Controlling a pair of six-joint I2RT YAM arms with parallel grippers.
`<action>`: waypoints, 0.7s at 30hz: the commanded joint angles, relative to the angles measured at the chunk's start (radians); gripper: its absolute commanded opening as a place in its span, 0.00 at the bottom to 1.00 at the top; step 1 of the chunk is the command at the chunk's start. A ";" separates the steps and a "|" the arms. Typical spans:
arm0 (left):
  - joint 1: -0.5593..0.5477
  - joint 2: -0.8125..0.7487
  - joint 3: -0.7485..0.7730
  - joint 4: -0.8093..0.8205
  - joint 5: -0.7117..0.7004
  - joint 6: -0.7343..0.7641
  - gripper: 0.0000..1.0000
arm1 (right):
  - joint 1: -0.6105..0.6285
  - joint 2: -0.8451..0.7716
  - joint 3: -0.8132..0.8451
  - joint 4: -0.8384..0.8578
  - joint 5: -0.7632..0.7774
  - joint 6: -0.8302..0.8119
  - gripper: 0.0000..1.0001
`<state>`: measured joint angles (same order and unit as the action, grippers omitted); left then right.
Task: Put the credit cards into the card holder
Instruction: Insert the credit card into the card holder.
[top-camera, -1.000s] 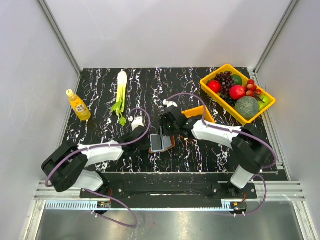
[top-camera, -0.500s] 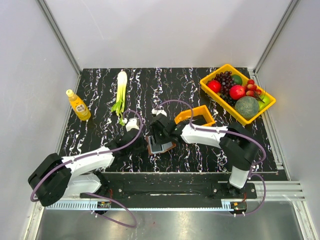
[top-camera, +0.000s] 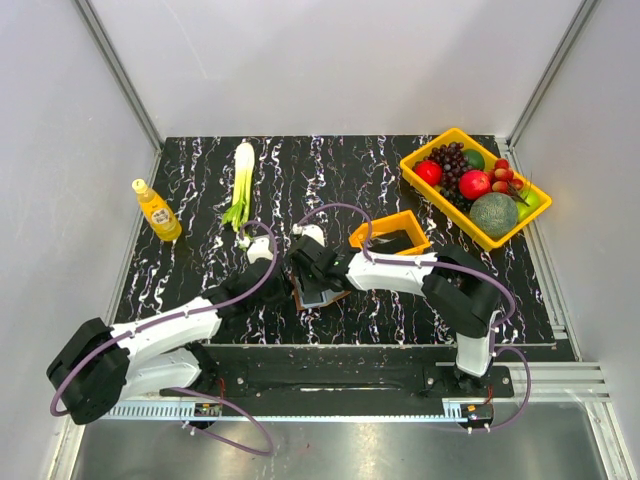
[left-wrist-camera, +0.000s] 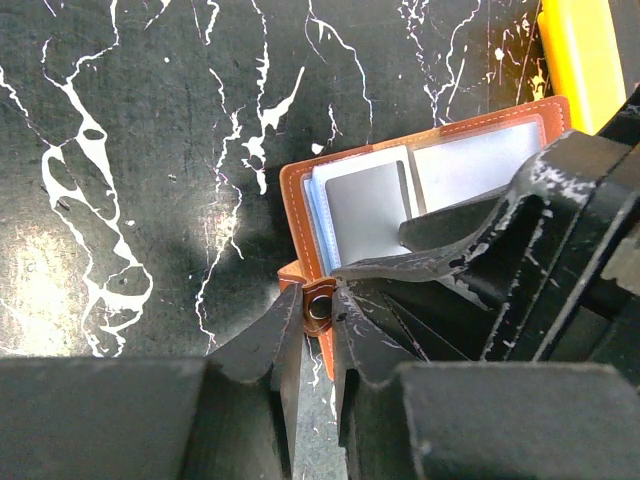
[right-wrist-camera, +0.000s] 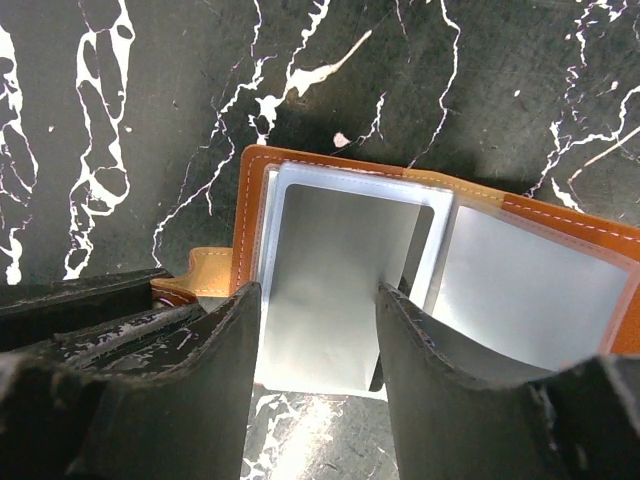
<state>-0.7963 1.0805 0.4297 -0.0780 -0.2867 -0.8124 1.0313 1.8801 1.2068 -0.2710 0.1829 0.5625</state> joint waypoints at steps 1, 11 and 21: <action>0.005 -0.019 0.003 0.014 0.007 0.007 0.00 | 0.019 0.027 0.048 -0.022 0.070 0.008 0.54; 0.005 -0.028 0.011 -0.003 -0.003 0.016 0.00 | 0.021 0.008 0.060 -0.062 0.121 0.008 0.33; 0.008 -0.036 0.011 -0.017 -0.017 0.018 0.00 | 0.019 -0.068 0.062 -0.135 0.193 -0.026 0.35</action>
<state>-0.7963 1.0668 0.4297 -0.1078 -0.2878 -0.8085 1.0485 1.8889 1.2469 -0.3492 0.2951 0.5571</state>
